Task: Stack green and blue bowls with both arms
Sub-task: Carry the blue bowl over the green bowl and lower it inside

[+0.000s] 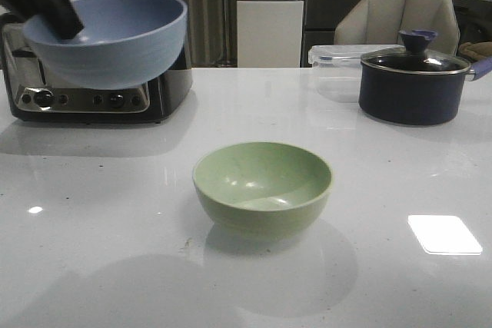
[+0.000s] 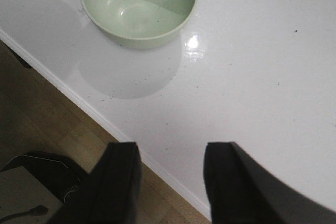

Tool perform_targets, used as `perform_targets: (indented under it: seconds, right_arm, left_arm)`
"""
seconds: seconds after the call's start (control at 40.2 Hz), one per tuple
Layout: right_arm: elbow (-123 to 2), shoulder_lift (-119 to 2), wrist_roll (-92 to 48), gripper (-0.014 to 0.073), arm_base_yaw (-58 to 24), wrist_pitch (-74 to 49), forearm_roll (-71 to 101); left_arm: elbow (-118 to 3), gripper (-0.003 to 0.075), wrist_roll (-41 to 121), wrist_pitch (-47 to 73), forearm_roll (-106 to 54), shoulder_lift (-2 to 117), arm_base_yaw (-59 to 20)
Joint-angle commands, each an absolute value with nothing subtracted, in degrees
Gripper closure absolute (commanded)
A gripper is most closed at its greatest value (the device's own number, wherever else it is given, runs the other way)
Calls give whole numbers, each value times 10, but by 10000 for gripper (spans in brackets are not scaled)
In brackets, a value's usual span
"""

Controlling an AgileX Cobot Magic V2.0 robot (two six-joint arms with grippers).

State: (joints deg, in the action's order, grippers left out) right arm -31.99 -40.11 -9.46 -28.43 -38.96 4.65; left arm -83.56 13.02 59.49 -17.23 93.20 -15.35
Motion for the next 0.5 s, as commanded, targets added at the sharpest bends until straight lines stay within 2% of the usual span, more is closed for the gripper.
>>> perform_targets:
  seconds: [0.0, 0.299, 0.473]
  right_arm:
    - [-335, -399, -95, 183, -281, -355, 42]
    - [-335, -399, -95, 183, -281, -355, 42]
    - [-335, -399, -95, 183, -281, -355, 42]
  left_arm:
    - [-857, 622, 152, 541, -214, 905, -184]
    - [-861, 622, 152, 512, -201, 958, -283]
    - [-914, 622, 152, 547, -183, 1016, -320]
